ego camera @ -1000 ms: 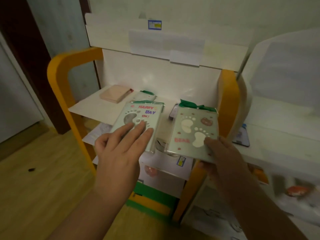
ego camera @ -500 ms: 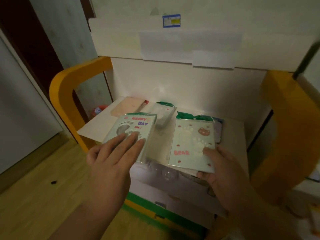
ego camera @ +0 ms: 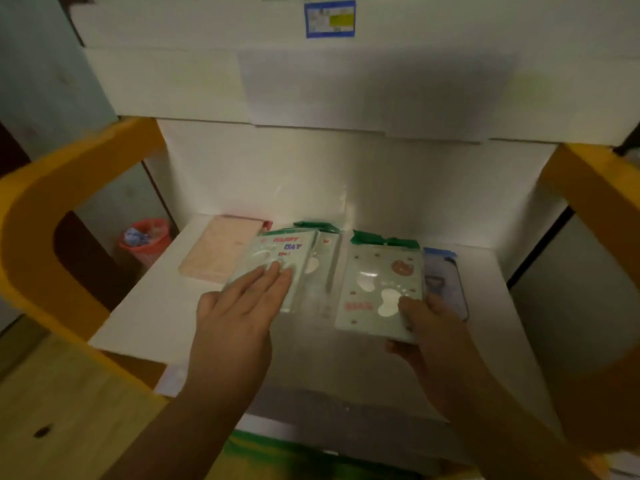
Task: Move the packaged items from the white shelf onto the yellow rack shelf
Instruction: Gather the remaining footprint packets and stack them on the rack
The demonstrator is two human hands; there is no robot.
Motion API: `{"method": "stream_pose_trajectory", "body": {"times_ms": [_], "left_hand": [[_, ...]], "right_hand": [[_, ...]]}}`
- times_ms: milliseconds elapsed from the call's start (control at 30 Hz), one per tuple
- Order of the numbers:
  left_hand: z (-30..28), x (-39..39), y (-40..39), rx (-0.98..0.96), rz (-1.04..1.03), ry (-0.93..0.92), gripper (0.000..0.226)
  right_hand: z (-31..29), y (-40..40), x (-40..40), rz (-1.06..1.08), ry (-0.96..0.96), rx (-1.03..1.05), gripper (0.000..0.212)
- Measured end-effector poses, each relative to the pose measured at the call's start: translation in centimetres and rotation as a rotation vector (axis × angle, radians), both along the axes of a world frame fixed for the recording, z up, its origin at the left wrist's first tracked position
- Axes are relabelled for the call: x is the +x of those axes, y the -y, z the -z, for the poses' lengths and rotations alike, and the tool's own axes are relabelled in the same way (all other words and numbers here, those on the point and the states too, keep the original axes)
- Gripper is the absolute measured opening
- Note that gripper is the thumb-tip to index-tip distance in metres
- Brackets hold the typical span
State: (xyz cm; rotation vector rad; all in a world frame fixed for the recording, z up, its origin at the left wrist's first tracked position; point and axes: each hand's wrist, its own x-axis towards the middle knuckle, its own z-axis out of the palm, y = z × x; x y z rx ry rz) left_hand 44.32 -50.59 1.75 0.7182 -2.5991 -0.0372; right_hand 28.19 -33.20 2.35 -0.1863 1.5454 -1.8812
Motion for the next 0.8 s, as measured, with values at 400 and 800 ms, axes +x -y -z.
{"method": "stream_pose_trajectory", "body": {"times_ms": [400,800], "left_hand": [[4.5,-7.9,7.6,-0.049,0.303,0.199,0.067],[6.0,-8.4,7.5,-0.038,0.35,0.232,0.055]], "right_hand": [[0.9,4.0,1.2,0.284,-0.045,0.053,0.016],[0.5,3.9,1.9,0.349,-0.069,0.054,0.016]]}}
